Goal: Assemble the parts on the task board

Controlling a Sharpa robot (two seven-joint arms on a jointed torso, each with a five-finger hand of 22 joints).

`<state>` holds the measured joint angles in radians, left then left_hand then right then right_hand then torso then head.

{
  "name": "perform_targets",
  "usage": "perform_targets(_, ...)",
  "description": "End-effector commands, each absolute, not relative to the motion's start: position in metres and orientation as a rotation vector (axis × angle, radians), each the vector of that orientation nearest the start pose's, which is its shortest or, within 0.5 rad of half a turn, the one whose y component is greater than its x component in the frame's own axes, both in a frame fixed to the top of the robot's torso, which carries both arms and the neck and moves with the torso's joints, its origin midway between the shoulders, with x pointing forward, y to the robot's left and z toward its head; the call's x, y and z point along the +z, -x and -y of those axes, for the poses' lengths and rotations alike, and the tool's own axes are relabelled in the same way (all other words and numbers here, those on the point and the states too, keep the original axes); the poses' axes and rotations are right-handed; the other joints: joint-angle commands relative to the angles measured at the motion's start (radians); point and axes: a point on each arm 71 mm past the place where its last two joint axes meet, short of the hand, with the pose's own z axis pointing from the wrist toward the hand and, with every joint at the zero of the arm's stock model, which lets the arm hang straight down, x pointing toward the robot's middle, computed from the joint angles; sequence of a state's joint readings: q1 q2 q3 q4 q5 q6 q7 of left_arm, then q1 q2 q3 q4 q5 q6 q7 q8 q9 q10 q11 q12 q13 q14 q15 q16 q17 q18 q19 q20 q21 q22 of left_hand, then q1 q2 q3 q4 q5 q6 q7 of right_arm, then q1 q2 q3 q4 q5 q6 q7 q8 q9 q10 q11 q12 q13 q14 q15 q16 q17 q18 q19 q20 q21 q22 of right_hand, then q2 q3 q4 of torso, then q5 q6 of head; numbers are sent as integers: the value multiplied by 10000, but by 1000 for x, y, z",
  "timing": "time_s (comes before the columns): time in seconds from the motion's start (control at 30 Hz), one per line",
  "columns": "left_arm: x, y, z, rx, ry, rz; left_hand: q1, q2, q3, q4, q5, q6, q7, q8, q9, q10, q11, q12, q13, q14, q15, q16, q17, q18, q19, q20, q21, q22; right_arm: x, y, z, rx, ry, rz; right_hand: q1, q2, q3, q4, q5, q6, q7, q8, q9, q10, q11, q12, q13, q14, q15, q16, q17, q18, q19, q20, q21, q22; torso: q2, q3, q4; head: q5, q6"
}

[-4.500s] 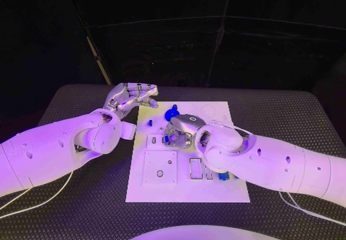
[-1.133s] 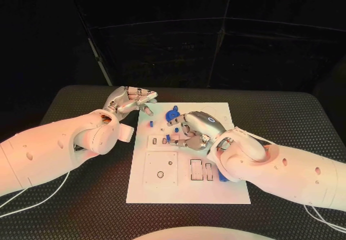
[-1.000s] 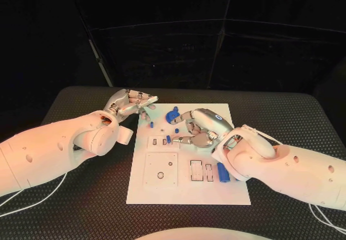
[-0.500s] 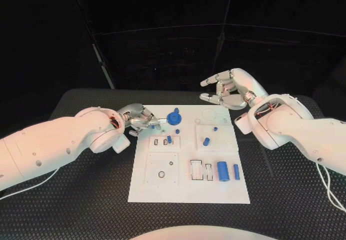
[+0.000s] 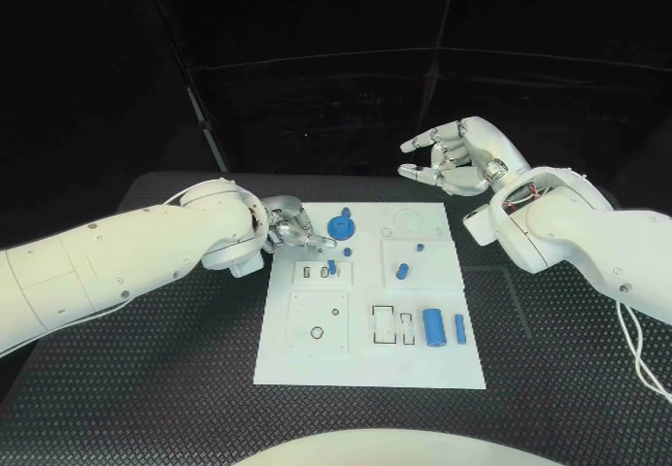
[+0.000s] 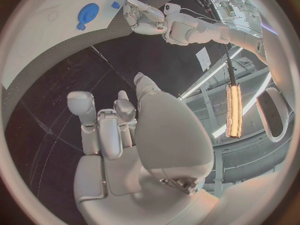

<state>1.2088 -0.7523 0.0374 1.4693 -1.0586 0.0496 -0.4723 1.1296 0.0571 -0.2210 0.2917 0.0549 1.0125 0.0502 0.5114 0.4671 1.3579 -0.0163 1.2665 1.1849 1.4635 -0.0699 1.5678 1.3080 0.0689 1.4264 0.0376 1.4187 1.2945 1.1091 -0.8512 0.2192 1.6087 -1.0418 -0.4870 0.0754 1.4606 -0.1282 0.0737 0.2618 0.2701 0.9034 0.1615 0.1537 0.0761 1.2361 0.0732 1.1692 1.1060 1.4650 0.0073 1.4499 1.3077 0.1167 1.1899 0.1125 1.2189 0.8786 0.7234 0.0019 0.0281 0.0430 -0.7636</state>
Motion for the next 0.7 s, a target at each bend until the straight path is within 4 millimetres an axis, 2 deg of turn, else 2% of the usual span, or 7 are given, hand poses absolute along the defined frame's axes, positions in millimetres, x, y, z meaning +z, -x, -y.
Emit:
perform_targets(0.03, -195, -502, -180, -4741, 1754, -22218, -116, -17, -67, 10, -44, -63, 11, 30, 19, 40, -16, 50, 4, 1073, -58, 30, 2628, -116, 66, -10, 35, 9, -112, -488, 192, 10859, -2882, -13774, -36, 29, -19, -53, 70, 71, -6, 28, -15, -57, 6, -58, -10, 523, -91, -30, 476, 148, -47, -49, -43, -9, -22, 6, 4, -6, -5)
perform_targets(0.23, -199, -506, -167, -4517, 1300, -22530, -161, 21, -115, 6, -44, -160, 27, 56, 97, -10, -4, 11, -41, 1073, -50, 30, 2628, -113, 51, -6, 30, 2, -113, -490, 191, 10807, -2918, -13869, -44, 25, -28, -55, 76, 73, -7, 31, -15, -62, 5, -66, -19, 520, -93, -40, 462, 149, -49, -50, -49, -17, -5, 2, 19, 17, 13)
perform_targets(0.7, -206, -510, -148, -4200, 514, -23134, -101, 80, -133, -13, -38, -274, 50, 79, 187, -73, 17, -33, -89, 1073, -33, 30, 2628, -113, 39, 6, 30, 7, -116, -493, 188, 10801, -2925, -14032, -59, 25, -44, -59, 103, 76, -10, 38, -18, -61, 2, -70, -26, 508, -95, -74, 410, 158, -73, -53, -83, -70, 14, -4, 2, 45, -8)
